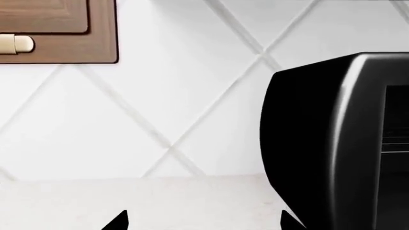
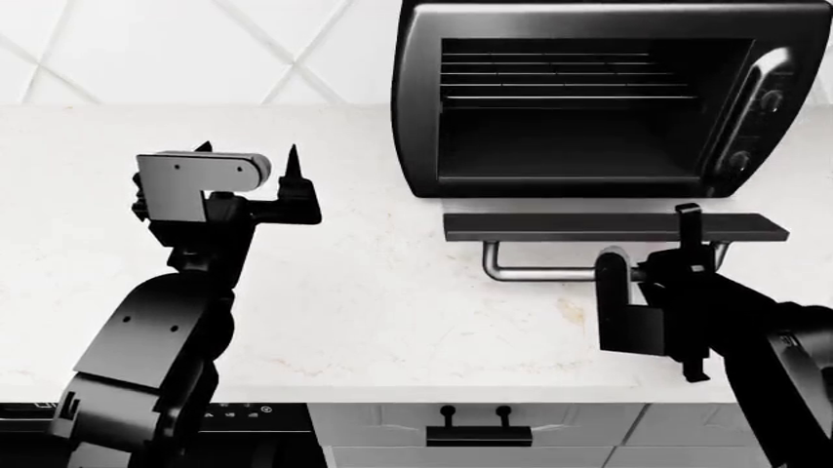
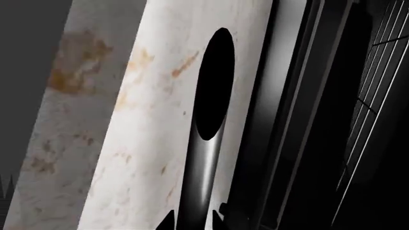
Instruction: Open the toaster oven door.
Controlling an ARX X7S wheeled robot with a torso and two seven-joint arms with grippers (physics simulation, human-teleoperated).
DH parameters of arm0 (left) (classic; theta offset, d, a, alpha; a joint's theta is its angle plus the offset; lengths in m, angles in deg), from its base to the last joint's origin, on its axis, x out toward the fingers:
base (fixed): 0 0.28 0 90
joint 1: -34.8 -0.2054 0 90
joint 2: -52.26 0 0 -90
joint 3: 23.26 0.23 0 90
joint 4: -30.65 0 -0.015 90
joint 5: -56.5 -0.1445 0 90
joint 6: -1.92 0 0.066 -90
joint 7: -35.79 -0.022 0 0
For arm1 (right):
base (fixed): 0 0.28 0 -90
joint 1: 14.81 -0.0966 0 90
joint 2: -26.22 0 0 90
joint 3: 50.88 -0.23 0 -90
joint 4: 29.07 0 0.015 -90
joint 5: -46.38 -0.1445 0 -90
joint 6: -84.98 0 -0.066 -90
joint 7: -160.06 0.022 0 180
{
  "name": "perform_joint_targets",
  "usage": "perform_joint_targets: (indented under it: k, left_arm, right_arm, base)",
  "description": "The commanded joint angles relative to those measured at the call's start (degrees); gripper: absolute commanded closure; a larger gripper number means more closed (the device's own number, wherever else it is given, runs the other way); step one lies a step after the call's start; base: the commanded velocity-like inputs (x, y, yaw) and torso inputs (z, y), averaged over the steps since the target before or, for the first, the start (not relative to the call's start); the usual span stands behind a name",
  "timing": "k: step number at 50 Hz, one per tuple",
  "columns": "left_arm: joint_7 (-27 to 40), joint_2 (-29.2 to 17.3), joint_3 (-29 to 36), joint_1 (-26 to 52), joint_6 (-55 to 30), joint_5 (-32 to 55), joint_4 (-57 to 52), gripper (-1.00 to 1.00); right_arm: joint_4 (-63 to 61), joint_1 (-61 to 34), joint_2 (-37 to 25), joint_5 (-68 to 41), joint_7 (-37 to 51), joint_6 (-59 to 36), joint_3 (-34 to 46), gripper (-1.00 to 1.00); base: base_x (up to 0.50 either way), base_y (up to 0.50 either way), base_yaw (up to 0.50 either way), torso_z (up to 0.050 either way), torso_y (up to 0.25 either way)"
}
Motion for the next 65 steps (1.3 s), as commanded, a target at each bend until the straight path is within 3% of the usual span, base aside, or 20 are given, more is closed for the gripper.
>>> perform_joint_targets:
  k: [1,22,38,51,65]
  left_arm:
    - [0.1,-0.1,0.2,0.1,0.3,0.1,0.4,-1.00]
    - [0.6,-0.6,0.4,-0.4,0.4,0.3,0.2,-1.00]
    - [0.6,-0.7,0.7,-0.5,0.8,0.5,0.4,-1.00]
    - [0.9,-1.1,0.4,-1.0,1.0,0.9,0.2,-1.00]
    - [1.0,-1.1,0.6,-1.1,1.6,1.0,0.9,-1.00]
  right_arm:
    - [6.1,7.9,3.7,-4.6,9.2,0.7,3.6,1.00]
    - [20.0,13.1,10.1,-9.3,17.1,6.1,3.5,1.00]
    - [20.9,13.2,10.7,-9.6,17.0,6.3,3.6,1.00]
    - [21.0,10.2,9.8,-16.2,8.3,10.0,2.3,1.00]
    - [19.2,9.0,8.8,-17.8,4.6,10.0,2.1,1.00]
  base:
    - [0.02,0.00,0.01,0.000,0.000]
    - [0.01,0.00,0.01,0.000,0.000]
    - [0.01,0.00,0.02,0.000,0.000]
    - [0.01,0.00,0.02,0.000,0.000]
    - [0.01,0.00,0.01,0.000,0.000]
